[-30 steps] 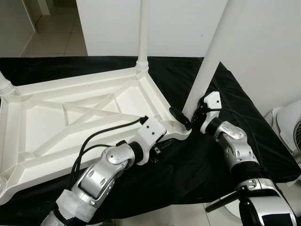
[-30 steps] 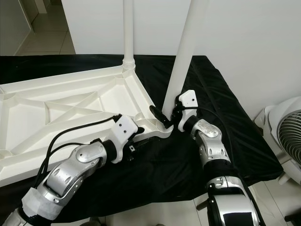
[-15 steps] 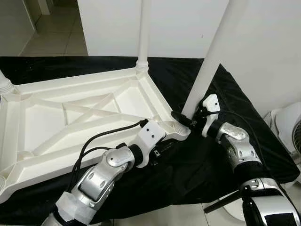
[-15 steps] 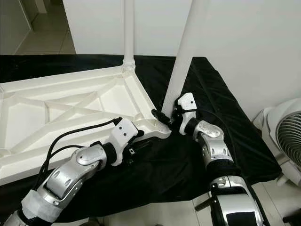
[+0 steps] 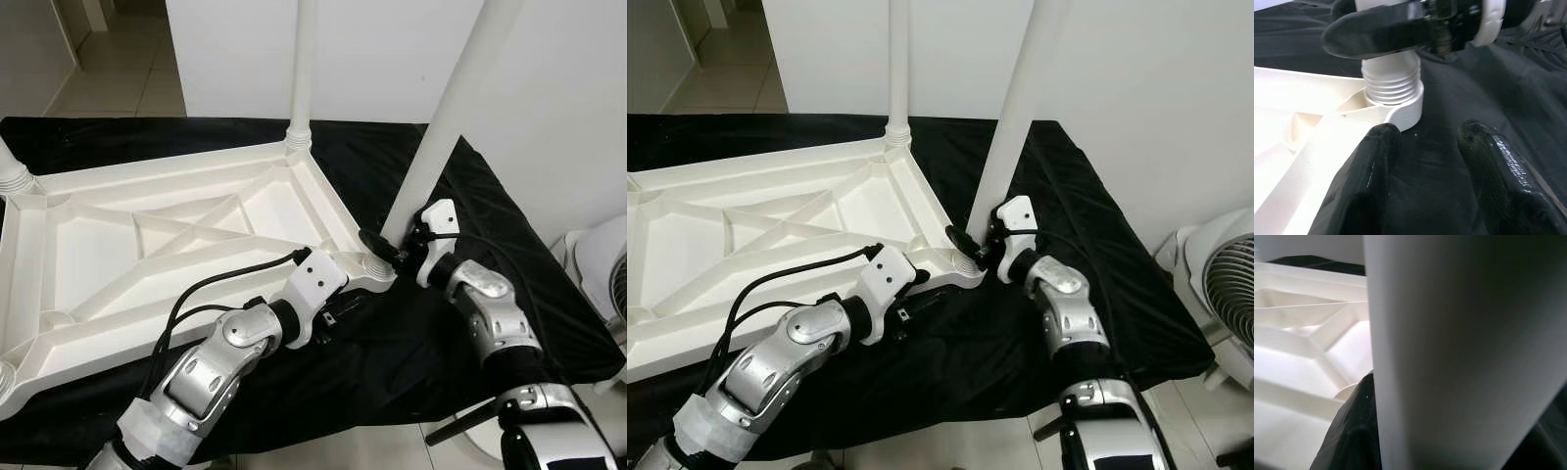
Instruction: Building children table
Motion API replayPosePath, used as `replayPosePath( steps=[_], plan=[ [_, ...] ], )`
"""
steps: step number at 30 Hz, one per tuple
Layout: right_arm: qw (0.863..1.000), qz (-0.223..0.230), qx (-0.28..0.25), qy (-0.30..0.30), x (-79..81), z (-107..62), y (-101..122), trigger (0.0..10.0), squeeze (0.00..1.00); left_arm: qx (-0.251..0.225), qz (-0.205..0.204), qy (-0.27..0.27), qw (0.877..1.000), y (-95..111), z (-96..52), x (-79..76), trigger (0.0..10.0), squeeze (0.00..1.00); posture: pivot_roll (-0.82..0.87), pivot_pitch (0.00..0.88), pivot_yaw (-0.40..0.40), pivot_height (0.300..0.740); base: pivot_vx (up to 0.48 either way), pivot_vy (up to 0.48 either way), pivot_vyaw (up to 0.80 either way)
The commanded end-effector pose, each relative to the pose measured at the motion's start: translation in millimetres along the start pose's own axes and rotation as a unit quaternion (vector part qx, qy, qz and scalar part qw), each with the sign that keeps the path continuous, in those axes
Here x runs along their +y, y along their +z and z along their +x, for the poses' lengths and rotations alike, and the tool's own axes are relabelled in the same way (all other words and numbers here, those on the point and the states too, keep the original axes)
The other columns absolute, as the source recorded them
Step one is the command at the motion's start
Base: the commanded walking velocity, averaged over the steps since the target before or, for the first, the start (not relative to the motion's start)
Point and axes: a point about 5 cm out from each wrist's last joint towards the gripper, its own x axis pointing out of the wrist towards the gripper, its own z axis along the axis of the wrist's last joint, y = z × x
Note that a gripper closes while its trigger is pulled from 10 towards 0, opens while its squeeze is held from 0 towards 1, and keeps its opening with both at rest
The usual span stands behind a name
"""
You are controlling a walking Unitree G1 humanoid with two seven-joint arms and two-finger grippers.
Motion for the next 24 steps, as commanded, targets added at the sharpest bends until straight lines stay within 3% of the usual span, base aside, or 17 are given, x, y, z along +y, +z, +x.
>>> replayPosePath(
  steps=[1, 7, 10, 11, 12, 14, 16, 19, 24],
  plan=[
    [0.998, -0.012, 0.026, -0.048, -1.0, -3.0, -6.9, 10.0, 0.0, 0.0, 0.001, -0.053, 0.999, -0.3, 0.4, -6.6, 10.0, 0.0, 0.08, 0.0, -0.061, 0.74, 0.0, 0.0, 0.0],
    [0.994, 0.003, 0.026, -0.107, 5.9, -3.6, -8.7, 10.0, 0.0, -0.001, 0.0, -0.055, 0.998, -0.5, 1.1, -7.0, 10.0, 0.0, 0.08, 0.0, -0.059, 0.74, 0.0, 0.0, 0.0],
    [0.973, 0.025, 0.047, -0.224, 2.0, -9.0, -15.4, 10.0, 0.0, -0.003, 0.0, -0.061, 0.998, 0.1, 2.2, -8.2, 10.0, 0.0, 0.07, 0.0, -0.055, 0.74, 0.0, 0.0, 0.0],
    [0.973, 0.025, 0.047, -0.224, 2.0, -9.0, -15.4, 10.0, 0.0, -0.003, 0.0, -0.061, 0.998, 0.1, 2.2, -8.2, 10.0, 0.0, 0.07, 0.0, -0.055, 0.74, 0.0, 0.0, 0.0],
    [0.965, 0.028, 0.051, -0.256, 1.4, -11.5, -16.4, 10.0, 0.0, -0.004, -0.001, -0.064, 0.998, 0.3, 2.4, -8.7, 10.0, 0.0, 0.07, 0.0, -0.055, 0.74, 0.0, 0.0, 0.0],
    [0.965, 0.028, 0.051, -0.256, 1.4, -11.5, -16.4, 10.0, 0.0, -0.004, -0.001, -0.064, 0.998, 0.3, 2.4, -8.7, 10.0, 0.0, 0.07, 0.0, -0.055, 0.74, 0.0, 0.0, 0.0],
    [0.952, 0.035, 0.055, -0.299, 6.3, -14.6, -17.0, 10.0, 0.0, -0.004, 0.0, -0.067, 0.998, 0.4, 2.9, -9.5, 10.0, 0.0, 0.06, 0.0, -0.052, 0.74, 0.0, 0.0, 0.0],
    [0.952, 0.035, 0.055, -0.299, 6.3, -14.6, -17.0, 10.0, 0.0, -0.004, 0.0, -0.067, 0.998, 0.4, 2.9, -9.5, 10.0, 0.0, 0.06, 0.0, -0.052, 0.74, 0.0, 0.0, 0.0],
    [0.922, 0.072, 0.069, -0.375, 12.8, -17.8, -18.0, 10.0, 0.0, -0.005, -0.001, -0.07, 0.998, 1.0, 3.6, -10.1, 10.0, 0.0, 0.06, 0.0, -0.051, 0.74, 0.0, 0.0, 0.0]
  ],
)
